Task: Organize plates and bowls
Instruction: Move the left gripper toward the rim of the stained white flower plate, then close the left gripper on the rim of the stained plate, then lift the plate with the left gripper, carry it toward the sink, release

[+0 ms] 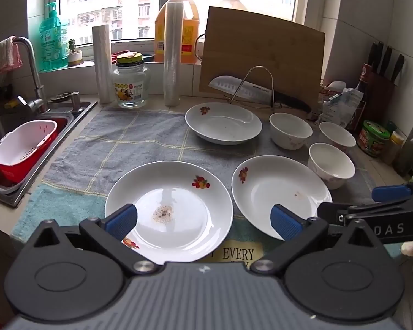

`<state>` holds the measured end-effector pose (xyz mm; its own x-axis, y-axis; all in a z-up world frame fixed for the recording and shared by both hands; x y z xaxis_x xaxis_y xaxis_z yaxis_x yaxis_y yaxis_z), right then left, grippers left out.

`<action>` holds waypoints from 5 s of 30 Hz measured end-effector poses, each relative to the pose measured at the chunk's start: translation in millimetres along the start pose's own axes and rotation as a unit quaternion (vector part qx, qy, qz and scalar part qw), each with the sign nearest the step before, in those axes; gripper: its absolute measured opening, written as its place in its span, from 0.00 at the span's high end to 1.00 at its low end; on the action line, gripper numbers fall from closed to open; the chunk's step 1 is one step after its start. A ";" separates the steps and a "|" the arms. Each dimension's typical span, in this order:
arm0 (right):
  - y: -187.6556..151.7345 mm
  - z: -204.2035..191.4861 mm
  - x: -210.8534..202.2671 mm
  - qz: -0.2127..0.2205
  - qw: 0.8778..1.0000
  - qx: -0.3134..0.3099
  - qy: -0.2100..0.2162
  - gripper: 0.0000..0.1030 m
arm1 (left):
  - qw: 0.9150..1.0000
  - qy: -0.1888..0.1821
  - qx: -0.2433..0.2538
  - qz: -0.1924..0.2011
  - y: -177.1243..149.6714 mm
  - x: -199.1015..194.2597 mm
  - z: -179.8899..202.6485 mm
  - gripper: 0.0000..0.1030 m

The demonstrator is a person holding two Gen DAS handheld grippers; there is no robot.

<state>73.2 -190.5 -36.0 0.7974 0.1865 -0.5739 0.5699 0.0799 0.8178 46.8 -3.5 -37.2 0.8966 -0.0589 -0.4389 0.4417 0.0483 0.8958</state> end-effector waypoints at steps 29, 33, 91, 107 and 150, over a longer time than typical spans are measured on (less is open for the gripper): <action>-70.1 -135.1 55.3 -0.057 0.991 -0.049 0.108 0.00 | 0.998 -0.016 0.032 -0.045 -14.7 53.2 -134.2 0.01; -79.8 -141.1 67.0 -0.059 0.991 -0.075 0.099 0.00 | 0.997 -0.029 0.044 -0.060 -19.4 60.2 -138.4 0.01; -81.7 -157.3 89.7 0.016 0.991 -0.088 0.095 0.00 | 0.920 -0.305 0.188 -0.157 -19.4 174.2 -74.2 0.05; -78.5 -156.9 94.4 0.026 0.989 -0.098 0.109 0.00 | 0.886 -0.357 0.186 -0.232 -22.4 187.2 -67.9 0.10; -44.7 -177.3 108.3 0.019 0.979 -0.136 0.150 0.00 | 0.908 -0.333 0.148 -0.208 3.8 187.6 -103.1 0.17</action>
<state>98.9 -0.3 -127.1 0.6996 0.4695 -0.5387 0.4348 0.3186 0.8423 219.9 88.5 -123.2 0.3928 -0.6050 -0.6926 0.6216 -0.3803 0.6848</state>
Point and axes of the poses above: each gripper's, at about its wrist camera, not at the fingertips, and x roughly the way its jaws point, z to its right, y to its top, the point moved 7 cm from there along x, roughly the way its jaws point, and after that the axes turned 15 degrees about z, right-handed, at the moved point
